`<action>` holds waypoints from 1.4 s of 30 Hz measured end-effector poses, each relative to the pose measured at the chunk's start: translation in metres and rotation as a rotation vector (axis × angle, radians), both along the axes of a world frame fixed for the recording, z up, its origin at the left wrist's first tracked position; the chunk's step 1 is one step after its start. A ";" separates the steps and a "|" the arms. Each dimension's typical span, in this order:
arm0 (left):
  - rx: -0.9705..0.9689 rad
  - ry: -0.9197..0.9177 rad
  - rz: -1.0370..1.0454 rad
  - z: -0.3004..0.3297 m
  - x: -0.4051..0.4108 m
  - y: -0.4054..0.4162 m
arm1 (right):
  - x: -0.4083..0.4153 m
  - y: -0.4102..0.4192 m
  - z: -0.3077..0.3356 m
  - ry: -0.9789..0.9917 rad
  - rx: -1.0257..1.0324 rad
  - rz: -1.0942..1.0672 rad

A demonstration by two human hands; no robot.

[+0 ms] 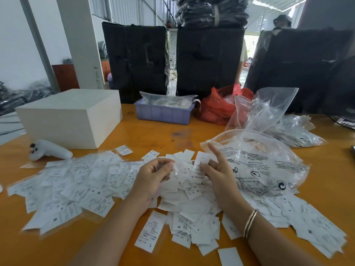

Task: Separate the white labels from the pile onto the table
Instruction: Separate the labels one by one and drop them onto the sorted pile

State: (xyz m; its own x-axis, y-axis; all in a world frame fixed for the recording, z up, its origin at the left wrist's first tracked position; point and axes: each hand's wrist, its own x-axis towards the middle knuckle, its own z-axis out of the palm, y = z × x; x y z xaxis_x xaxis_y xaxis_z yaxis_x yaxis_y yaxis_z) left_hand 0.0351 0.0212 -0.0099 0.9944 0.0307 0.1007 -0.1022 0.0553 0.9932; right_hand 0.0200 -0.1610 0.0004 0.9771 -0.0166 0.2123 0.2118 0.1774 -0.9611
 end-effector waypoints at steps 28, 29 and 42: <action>0.044 -0.069 -0.079 0.004 -0.005 -0.006 | 0.000 0.015 0.000 0.105 0.513 -0.049; 0.044 -0.068 -0.086 0.004 -0.005 -0.006 | -0.001 0.017 0.000 0.109 0.519 -0.040; -0.023 -0.098 -0.018 0.004 -0.004 -0.005 | -0.002 0.023 -0.007 0.127 0.344 -0.016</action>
State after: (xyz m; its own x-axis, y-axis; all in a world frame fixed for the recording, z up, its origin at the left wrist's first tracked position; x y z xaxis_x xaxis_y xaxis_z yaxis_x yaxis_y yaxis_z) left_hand 0.0316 0.0161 -0.0064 0.9802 0.0162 0.1972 -0.1979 0.0805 0.9769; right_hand 0.0183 -0.1378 -0.0064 0.9943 -0.0818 0.0682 0.0998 0.4928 -0.8644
